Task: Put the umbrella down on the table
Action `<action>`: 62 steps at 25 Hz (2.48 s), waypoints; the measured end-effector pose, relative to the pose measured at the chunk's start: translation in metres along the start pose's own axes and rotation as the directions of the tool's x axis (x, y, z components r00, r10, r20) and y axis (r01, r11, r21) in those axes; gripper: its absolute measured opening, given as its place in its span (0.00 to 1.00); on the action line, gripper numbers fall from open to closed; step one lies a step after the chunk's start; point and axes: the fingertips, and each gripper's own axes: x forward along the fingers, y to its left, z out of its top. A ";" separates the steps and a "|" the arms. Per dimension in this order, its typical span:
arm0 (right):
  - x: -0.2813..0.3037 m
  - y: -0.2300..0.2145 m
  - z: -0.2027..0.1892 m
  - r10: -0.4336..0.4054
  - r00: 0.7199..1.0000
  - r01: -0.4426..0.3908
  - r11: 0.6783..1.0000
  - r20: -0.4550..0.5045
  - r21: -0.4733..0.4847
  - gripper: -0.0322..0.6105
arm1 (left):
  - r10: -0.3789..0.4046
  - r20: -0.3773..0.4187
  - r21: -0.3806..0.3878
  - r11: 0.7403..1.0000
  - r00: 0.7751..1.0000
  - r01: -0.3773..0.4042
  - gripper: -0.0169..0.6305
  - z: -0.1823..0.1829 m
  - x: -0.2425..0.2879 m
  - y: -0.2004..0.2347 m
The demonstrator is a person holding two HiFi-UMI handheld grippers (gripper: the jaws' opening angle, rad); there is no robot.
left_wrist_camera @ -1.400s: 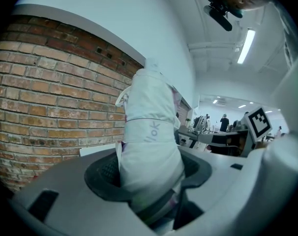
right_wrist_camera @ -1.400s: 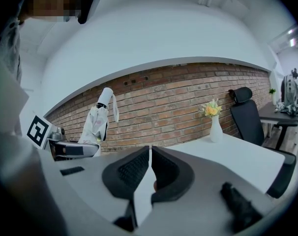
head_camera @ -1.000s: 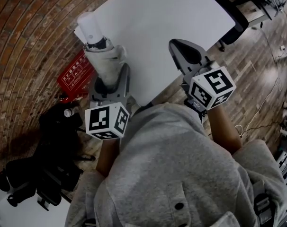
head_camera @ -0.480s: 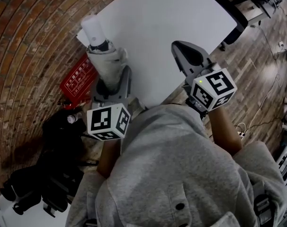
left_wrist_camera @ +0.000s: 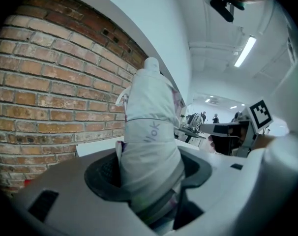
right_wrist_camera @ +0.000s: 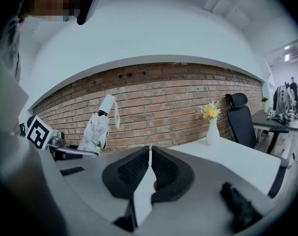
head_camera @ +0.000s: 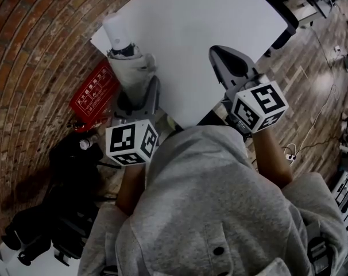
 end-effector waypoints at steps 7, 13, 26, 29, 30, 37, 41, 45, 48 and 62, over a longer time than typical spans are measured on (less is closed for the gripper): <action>-0.001 -0.004 -0.006 0.002 1.000 -0.002 1.000 -0.018 0.001 0.10 | 0.003 -0.075 -0.017 1.000 0.997 -0.004 0.44 -0.026 0.009 -0.001; -0.001 -0.007 -0.013 0.004 1.000 -0.004 1.000 -0.027 0.004 0.10 | 0.007 -0.130 -0.027 1.000 0.992 -0.010 0.44 -0.047 0.016 0.000; -0.003 -0.010 -0.022 0.005 0.999 -0.005 1.000 -0.053 0.004 0.10 | 0.004 -0.273 -0.015 1.000 0.962 -0.008 0.44 -0.099 0.032 0.000; -0.005 -0.010 -0.023 0.002 0.999 -0.002 1.000 -0.054 0.007 0.10 | 0.004 -0.305 -0.009 1.000 0.952 -0.007 0.44 -0.109 0.033 -0.002; -0.006 -0.010 -0.024 0.001 0.999 -0.001 1.000 -0.054 0.007 0.10 | 0.004 -0.314 -0.008 1.000 0.949 -0.007 0.44 -0.112 0.033 -0.002; -0.010 -0.003 -0.030 -0.007 0.998 0.008 1.000 -0.056 0.011 0.10 | 0.002 -0.376 0.003 1.000 0.926 -0.001 0.44 -0.134 0.035 -0.001; -0.013 -0.001 -0.031 -0.008 0.998 0.009 1.000 -0.055 0.011 0.10 | -0.006 -0.417 -0.015 1.000 0.909 -0.001 0.44 -0.152 0.036 -0.002; -0.015 0.002 -0.032 -0.011 0.999 0.011 1.000 -0.052 0.015 0.10 | -0.003 -0.473 -0.013 1.000 0.881 -0.003 0.44 -0.171 0.035 0.000; -0.017 0.001 -0.035 -0.019 0.998 0.020 1.000 -0.055 0.018 0.10 | -0.006 -0.490 -0.016 1.000 0.872 -0.002 0.44 -0.178 0.037 0.000; -0.018 -0.005 -0.039 -0.043 0.996 0.045 0.999 -0.074 0.022 0.10 | 0.041 -0.589 0.043 0.999 0.807 -0.019 0.45 -0.208 0.053 0.005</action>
